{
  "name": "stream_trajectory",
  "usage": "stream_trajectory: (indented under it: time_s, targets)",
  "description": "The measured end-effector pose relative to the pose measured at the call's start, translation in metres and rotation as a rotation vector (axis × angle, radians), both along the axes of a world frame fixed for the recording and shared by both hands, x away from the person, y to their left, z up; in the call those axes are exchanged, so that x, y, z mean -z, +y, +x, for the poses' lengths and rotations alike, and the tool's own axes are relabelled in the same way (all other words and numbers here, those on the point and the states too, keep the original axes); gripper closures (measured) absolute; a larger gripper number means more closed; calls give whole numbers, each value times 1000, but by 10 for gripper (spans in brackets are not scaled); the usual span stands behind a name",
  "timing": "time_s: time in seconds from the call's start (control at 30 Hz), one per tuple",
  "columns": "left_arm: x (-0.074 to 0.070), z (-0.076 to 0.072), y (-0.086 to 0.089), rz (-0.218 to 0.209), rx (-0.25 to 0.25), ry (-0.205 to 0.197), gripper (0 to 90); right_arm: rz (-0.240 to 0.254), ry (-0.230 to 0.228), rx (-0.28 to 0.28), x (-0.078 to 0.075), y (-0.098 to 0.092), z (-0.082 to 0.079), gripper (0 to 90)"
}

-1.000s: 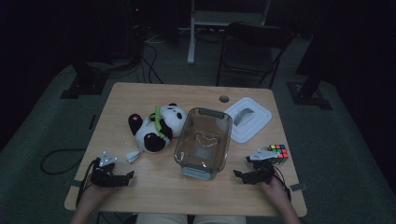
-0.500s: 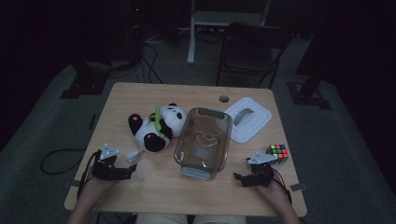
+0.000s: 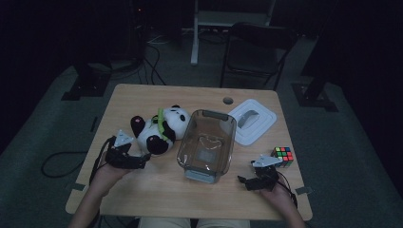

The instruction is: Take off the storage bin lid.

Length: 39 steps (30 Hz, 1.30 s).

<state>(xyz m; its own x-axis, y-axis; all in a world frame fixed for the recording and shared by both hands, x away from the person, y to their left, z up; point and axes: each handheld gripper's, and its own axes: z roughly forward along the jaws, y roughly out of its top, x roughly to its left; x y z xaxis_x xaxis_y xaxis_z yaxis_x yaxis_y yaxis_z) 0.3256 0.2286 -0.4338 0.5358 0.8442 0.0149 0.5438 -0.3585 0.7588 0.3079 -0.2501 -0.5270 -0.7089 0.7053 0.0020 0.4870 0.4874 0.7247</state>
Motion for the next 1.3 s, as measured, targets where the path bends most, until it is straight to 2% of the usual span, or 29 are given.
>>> stream_trajectory:
  time_s: [0.1,0.17,0.37,0.53,0.6,0.7,0.77,0.87,0.93,1.0,1.03,1.13,1.2,1.3]
  targets:
    - [-6,6,-6,-1,10,-9,47,0,0,0,0,0,0,134]
    - [-12,16,-14,2,19,-18,48,0,0,0,0,0,0,134]
    - [-19,40,-21,-7,21,-23,48,0,0,0,0,0,0,134]
    - [-22,62,-22,-43,7,-18,49,0,0,0,0,0,0,135]
    - [-23,75,-24,-39,-6,-11,61,0,0,0,0,0,0,135]
    - [-23,81,-25,-45,-12,-8,61,0,0,0,0,0,0,135]
    - [-22,91,-27,-57,-8,-8,139,0,0,0,0,0,0,135]
    - [-22,93,-28,-58,-7,-3,153,0,0,0,0,0,0,135]
    - [-17,102,-33,-39,-18,28,170,-1,0,0,0,0,0,135]
    - [-13,105,-36,-13,-32,38,176,0,0,0,0,0,0,135]
    - [-11,106,-36,-13,-34,42,222,0,0,0,0,0,0,135]
    - [-5,109,-38,2,-39,64,232,0,0,0,0,0,0,135]
    - [-3,109,-38,-14,-36,75,231,0,0,0,0,0,0,135]
    - [0,109,-38,-15,-39,81,232,0,0,0,0,0,0,135]
